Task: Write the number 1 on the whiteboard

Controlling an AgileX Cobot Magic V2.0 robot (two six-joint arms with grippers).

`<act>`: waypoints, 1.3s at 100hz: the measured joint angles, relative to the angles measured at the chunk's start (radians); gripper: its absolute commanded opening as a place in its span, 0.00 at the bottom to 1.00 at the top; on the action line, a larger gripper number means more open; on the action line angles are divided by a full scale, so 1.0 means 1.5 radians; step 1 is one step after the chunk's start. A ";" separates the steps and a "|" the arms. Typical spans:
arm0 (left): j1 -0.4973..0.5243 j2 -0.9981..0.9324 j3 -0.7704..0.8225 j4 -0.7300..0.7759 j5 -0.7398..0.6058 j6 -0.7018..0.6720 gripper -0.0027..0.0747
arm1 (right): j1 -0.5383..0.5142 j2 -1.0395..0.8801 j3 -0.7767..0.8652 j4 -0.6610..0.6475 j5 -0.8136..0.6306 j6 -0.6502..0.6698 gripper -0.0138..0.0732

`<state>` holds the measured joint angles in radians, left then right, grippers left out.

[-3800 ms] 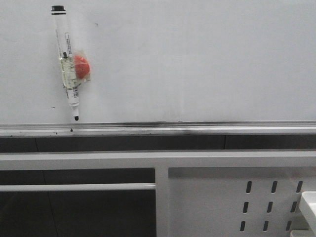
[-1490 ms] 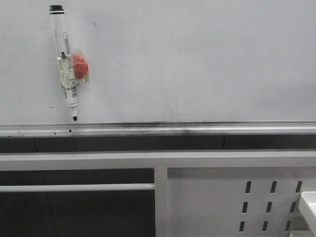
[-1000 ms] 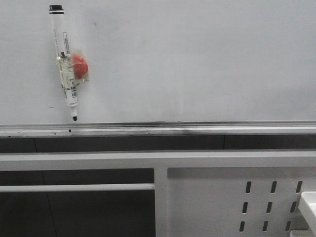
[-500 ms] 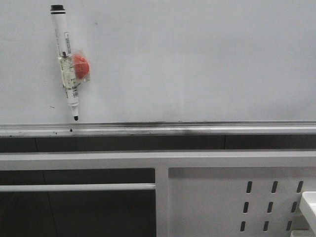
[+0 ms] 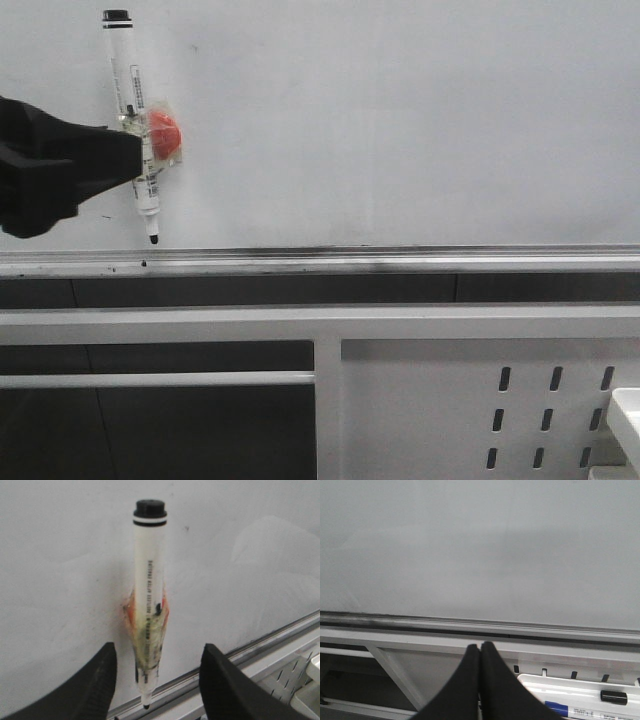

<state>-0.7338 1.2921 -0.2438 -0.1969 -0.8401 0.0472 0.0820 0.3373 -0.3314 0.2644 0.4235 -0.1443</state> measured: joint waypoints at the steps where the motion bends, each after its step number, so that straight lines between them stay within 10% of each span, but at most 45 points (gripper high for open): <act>1: -0.001 0.003 0.000 -0.003 -0.010 0.000 0.47 | 0.000 0.000 0.000 0.000 0.000 0.000 0.08; 98: -0.013 0.199 -0.028 -0.035 -0.194 -0.082 0.46 | 0.000 0.000 0.000 0.000 -0.003 -0.002 0.08; 119: -0.013 0.198 -0.030 -0.036 -0.195 -0.084 0.01 | 0.000 0.000 0.000 0.000 -0.003 -0.002 0.08; 130: -0.013 0.198 -0.030 -0.025 -0.195 -0.084 0.01 | 0.004 0.000 -0.003 0.000 -0.002 -0.002 0.08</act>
<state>-0.7532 1.5896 -0.2892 -0.2345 -1.1329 -0.0783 0.0872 0.3373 -0.3361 0.2644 0.4205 -0.1465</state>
